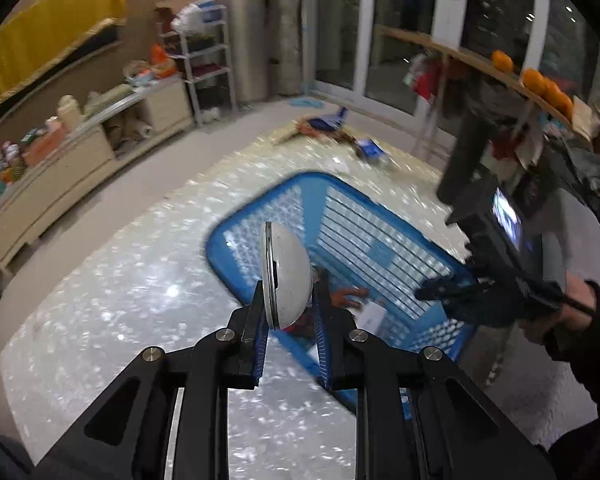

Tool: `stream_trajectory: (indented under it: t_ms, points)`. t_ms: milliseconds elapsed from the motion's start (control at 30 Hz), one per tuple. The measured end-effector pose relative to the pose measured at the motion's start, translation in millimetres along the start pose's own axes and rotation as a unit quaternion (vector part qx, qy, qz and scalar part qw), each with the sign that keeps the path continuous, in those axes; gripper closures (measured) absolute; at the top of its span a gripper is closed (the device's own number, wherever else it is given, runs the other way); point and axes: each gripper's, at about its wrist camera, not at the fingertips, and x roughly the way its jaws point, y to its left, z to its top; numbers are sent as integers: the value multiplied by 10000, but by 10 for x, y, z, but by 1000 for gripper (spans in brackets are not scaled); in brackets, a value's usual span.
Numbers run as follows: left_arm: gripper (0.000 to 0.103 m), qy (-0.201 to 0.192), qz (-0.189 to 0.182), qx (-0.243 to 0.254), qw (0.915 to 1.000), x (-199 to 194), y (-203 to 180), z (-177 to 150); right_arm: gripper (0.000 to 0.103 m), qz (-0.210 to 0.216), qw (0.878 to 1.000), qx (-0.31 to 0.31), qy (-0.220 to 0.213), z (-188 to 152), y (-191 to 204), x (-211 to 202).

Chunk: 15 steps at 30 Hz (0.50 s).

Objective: Organize rigid objects
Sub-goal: 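Lift the remote with the left tool and carry it over the basket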

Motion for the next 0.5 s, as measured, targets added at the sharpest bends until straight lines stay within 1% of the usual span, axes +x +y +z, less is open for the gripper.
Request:
stream_trajectory:
  t_ms: [133,267,300,400,500]
  points:
    - [80,65,-396,157,9991,283,-102,-89,94,30,10000,12,-10,-2,-18,0]
    - [80,17,-404,428,9983,507,-185,-164,94,42,10000,28,-8,5,-32,13]
    - [80,-11,-431,427,9982,536,-182,-174,94,42,10000,28,-6,6,-31,19]
    - [80,-98,-667,556,9962,609,-219,-187,93,59,10000,33,-3,7,-24,34]
    - [80,-39,-803,758,9939,701,-307,-195,93,75,10000,50,-4,8,-23,53]
